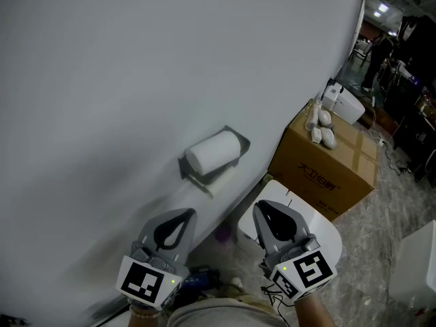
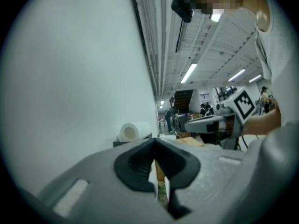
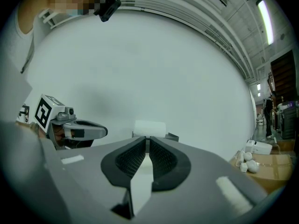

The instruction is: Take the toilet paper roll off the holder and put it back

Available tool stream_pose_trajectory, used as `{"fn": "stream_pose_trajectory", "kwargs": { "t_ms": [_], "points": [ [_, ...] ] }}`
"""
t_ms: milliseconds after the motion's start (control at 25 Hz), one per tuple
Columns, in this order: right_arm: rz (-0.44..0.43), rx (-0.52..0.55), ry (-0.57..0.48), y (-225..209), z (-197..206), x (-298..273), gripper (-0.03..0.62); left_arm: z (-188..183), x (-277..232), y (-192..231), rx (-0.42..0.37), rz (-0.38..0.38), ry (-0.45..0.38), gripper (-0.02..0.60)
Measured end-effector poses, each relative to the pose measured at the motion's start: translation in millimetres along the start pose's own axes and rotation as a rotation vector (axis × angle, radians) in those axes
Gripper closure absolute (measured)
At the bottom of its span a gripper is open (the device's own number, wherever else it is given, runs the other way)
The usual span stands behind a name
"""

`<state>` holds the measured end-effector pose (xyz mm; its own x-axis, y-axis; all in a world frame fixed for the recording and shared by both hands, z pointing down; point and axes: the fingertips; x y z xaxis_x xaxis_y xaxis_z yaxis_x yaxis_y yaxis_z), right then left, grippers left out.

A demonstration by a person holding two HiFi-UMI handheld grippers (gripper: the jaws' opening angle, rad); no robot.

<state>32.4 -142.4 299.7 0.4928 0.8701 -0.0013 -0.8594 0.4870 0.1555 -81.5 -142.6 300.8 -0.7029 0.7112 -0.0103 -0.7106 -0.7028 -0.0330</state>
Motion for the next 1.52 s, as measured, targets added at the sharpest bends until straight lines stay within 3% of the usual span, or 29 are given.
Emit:
{"fn": "stream_pose_trajectory", "kwargs": {
  "t_ms": [1520],
  "points": [
    [-0.024, 0.010, 0.027, 3.5, 5.5, -11.5, 0.577, 12.7, -5.5, 6.1, 0.000, 0.025, 0.046, 0.588]
  ]
}}
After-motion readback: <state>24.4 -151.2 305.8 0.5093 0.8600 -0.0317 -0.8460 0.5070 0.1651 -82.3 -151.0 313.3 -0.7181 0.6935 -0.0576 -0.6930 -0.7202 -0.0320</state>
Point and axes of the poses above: the fingertips, and each gripper's own axes: x backward along the fingers, y to its left, z out of its underside, and after that the axes turned 6 degrees about x, right-handed
